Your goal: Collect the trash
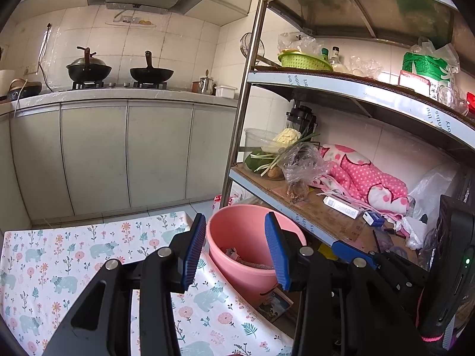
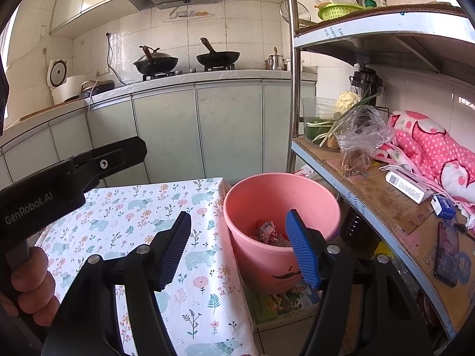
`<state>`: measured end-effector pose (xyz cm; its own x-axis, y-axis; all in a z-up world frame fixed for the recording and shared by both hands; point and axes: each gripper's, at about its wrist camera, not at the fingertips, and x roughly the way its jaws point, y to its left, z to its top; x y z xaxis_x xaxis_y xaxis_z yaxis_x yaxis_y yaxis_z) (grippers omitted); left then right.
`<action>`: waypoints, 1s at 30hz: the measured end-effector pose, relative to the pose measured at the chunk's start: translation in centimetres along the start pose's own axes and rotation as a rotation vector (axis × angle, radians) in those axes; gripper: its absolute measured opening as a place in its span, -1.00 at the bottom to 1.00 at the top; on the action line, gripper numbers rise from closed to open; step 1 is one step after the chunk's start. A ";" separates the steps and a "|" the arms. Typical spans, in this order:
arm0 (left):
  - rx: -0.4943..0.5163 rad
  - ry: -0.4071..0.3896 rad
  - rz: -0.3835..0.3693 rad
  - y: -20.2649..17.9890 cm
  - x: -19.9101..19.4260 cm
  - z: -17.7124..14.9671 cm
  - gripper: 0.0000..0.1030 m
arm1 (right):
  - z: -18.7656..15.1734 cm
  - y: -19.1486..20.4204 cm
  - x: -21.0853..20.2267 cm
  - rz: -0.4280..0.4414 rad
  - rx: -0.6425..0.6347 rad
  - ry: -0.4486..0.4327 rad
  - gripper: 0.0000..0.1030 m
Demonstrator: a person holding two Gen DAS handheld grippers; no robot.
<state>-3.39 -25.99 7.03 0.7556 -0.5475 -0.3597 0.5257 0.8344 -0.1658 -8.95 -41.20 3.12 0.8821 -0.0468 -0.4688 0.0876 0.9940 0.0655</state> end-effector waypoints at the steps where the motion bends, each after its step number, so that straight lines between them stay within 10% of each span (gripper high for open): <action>1: -0.001 0.000 0.000 0.1 0.0 -0.1 -0.20 | 0.0 0.0 0.0 0.000 0.000 0.000 0.30; 30: -0.001 0.036 -0.001 0.4 0.9 -0.8 -0.20 | -0.2 0.2 1.3 0.010 -0.016 0.020 0.30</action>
<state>-2.75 -26.08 5.92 0.7406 -0.5457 -0.3920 0.5259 0.8339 -0.1673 -7.90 -41.00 2.38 0.8735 -0.0347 -0.4856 0.0710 0.9959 0.0566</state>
